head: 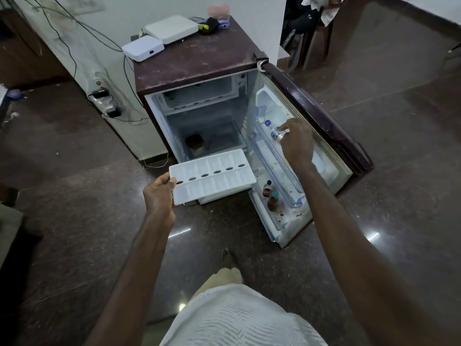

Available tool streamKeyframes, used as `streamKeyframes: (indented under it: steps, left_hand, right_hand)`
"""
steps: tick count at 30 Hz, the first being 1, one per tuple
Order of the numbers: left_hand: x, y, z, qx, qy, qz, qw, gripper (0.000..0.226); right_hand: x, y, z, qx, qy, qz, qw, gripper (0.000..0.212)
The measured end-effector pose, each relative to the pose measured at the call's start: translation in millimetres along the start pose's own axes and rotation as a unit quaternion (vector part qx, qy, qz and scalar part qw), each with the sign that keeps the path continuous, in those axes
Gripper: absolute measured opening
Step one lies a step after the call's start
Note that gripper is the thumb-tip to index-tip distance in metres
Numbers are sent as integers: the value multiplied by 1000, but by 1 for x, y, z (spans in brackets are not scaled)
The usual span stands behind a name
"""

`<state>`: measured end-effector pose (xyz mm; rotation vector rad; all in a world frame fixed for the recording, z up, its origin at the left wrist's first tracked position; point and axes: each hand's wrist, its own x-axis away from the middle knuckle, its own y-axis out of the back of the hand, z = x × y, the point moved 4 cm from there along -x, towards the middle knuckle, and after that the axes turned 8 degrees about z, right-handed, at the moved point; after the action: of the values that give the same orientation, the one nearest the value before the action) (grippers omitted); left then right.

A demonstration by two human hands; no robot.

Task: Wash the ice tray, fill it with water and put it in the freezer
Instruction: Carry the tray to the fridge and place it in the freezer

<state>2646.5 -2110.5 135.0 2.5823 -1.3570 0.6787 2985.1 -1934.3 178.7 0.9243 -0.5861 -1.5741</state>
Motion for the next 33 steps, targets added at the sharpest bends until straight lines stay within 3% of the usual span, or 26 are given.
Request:
streamKeyframes:
  steps: [6, 10, 16, 24, 30, 33]
  left_hand:
    - [-45, -19, -9, 5, 8, -8, 1000, 28]
    - [-84, -36, -17, 9, 12, -1, 1000, 28]
    - [-138, -64, -33, 23, 13, -2, 1000, 28]
    - [-201, -95, -52, 38, -3, 20, 999, 35]
    - [-234, -111, -50, 70, 18, -9, 997, 6]
    - [-250, -117, -56, 85, 31, -7, 996, 13]
  right_hand:
    - [-15, -54, 19, -108, 2, 188, 976, 23]
    - [-29, -86, 9, -230, -70, 255, 937, 40]
    - [-69, -108, 20, -212, -51, 265, 939, 30]
    - [-122, -133, 32, -226, -84, 207, 948, 22]
    - [-155, -158, 36, -233, -106, 197, 946, 22]
    - [-171, -170, 39, -233, -101, 196, 947, 21]
